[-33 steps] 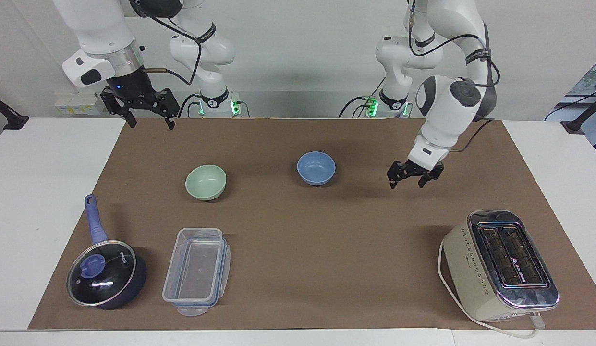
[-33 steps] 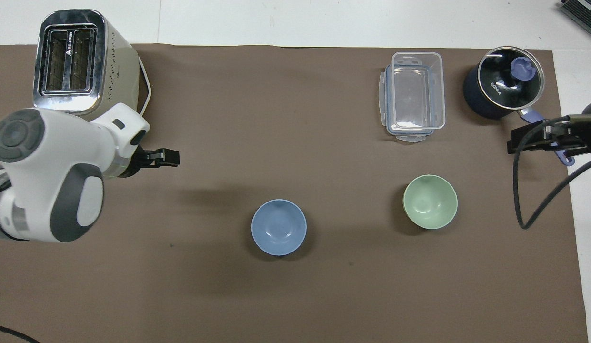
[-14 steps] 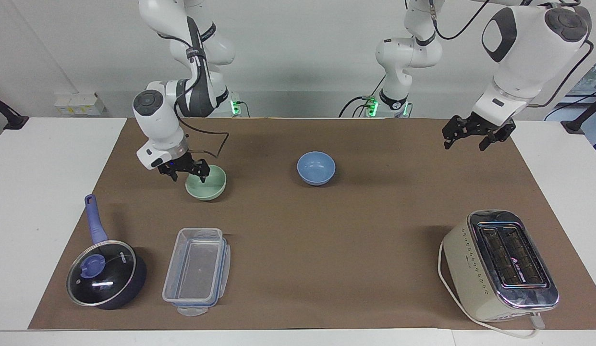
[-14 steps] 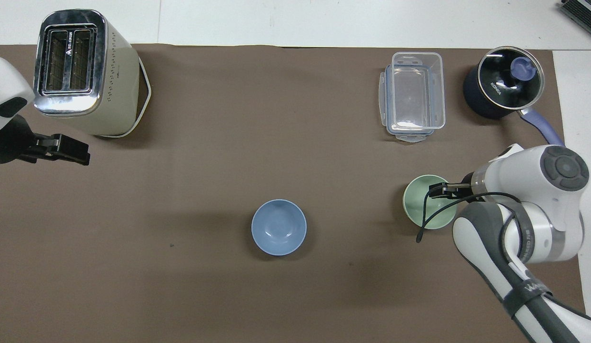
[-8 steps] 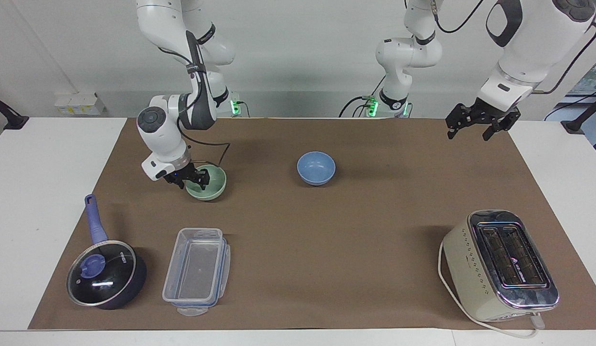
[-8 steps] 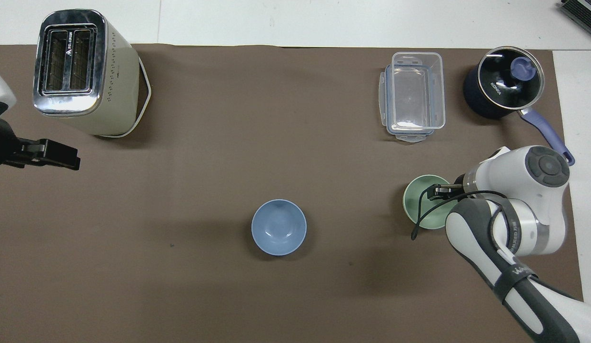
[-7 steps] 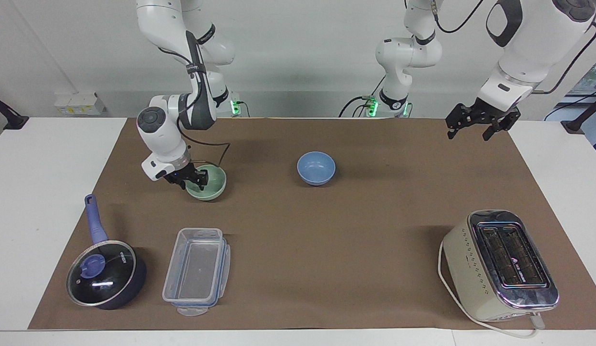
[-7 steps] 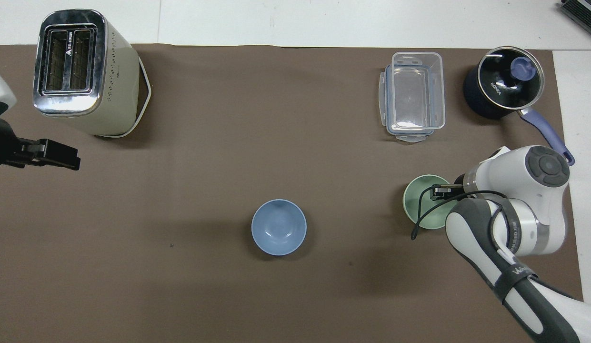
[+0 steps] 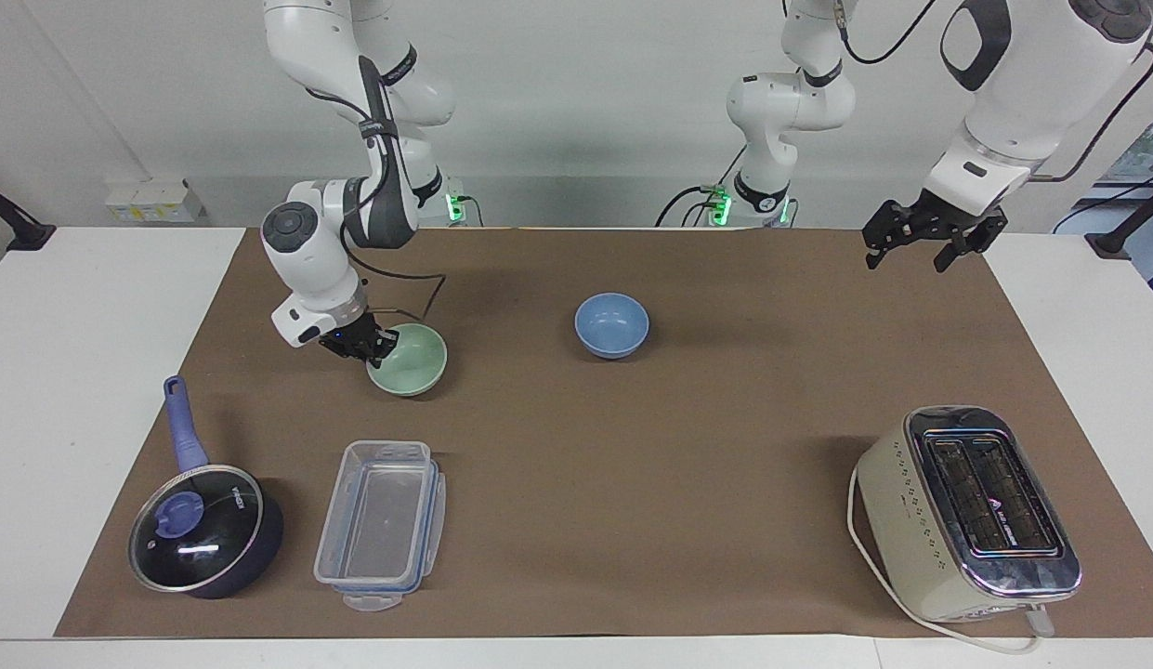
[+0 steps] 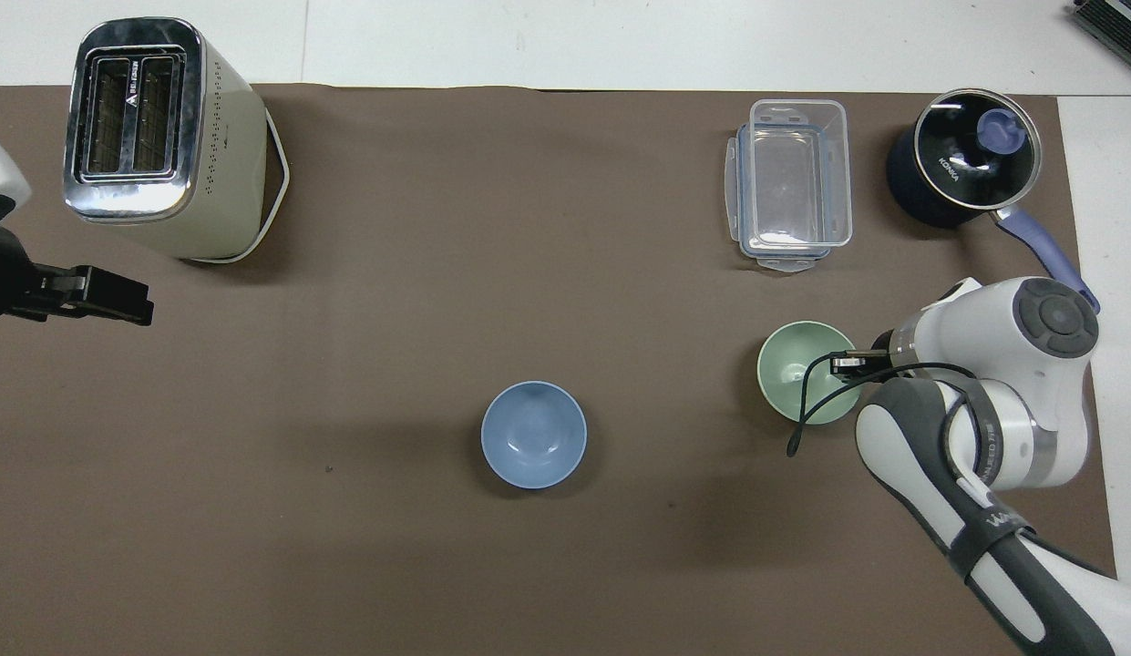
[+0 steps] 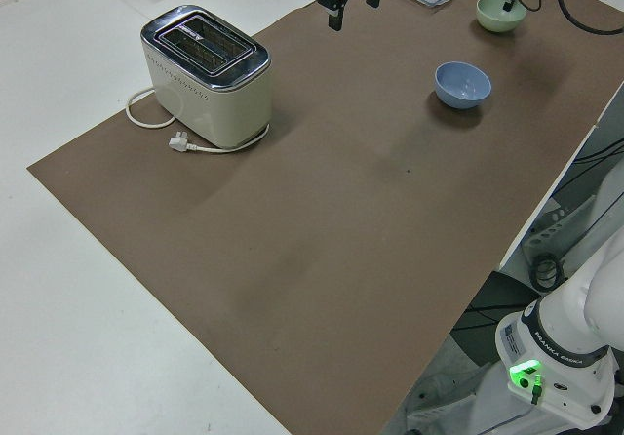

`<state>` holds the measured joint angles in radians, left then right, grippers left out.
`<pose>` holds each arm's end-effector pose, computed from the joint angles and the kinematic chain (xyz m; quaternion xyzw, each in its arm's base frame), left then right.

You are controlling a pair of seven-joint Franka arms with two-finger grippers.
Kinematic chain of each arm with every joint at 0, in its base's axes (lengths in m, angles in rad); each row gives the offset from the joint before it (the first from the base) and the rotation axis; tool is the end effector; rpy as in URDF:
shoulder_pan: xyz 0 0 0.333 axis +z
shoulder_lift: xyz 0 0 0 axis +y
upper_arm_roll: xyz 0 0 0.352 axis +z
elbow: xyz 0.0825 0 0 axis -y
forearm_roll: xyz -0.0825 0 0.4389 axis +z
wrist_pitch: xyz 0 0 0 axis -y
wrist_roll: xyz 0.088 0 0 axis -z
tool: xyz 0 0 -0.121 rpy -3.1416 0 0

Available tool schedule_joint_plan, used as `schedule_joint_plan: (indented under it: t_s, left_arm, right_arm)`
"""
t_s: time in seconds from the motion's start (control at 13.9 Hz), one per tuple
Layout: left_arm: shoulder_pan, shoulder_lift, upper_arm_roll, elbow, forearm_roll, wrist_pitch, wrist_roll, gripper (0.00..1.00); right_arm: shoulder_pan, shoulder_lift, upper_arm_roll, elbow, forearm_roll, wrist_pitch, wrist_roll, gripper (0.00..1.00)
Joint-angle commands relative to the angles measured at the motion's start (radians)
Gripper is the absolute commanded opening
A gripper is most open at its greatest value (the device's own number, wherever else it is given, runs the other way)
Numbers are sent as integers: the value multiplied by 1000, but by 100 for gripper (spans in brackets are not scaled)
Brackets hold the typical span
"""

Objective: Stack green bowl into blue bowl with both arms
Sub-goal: 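Lift the green bowl with the right gripper toward the blue bowl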

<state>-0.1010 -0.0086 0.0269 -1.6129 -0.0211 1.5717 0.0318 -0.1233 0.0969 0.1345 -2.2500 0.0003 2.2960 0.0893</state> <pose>0.6031 -0.0473 0.6297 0.9984 -0.0527 -0.0165 0.0103 0.5689 0.0064 0.3020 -0.9989 0.0393 0.0253 0.0053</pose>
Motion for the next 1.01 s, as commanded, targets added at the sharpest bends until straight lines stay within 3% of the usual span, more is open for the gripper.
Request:
schedule_joint_plan:
  t_s: [0.0, 0.22, 0.43, 0.58, 0.79, 0.93]
  left_arm:
    - [9, -2, -5, 4, 12, -18, 4, 100]
    - [7, -2, -5, 4, 12, -18, 4, 100]
    - [7, -2, -5, 4, 12, -18, 4, 100]
    - [7, -2, -5, 4, 12, -18, 4, 100]
    - [7, -2, -5, 4, 12, -18, 4, 100]
    - [7, -2, -5, 4, 12, -18, 4, 100]
  right_arm:
    - [-12, 4, 5, 9, 27, -1, -39, 0]
    - [0, -17, 7, 12, 27, -19, -42, 0]
    - [34, -75, 16, 38, 27, -116, -48, 0]
    - [92, -103, 16, 38, 32, -121, -42, 0]
    - [215, -131, 16, 52, 162, -122, -16, 0]
    - [318, -129, 17, 76, 165, -119, 102, 0]
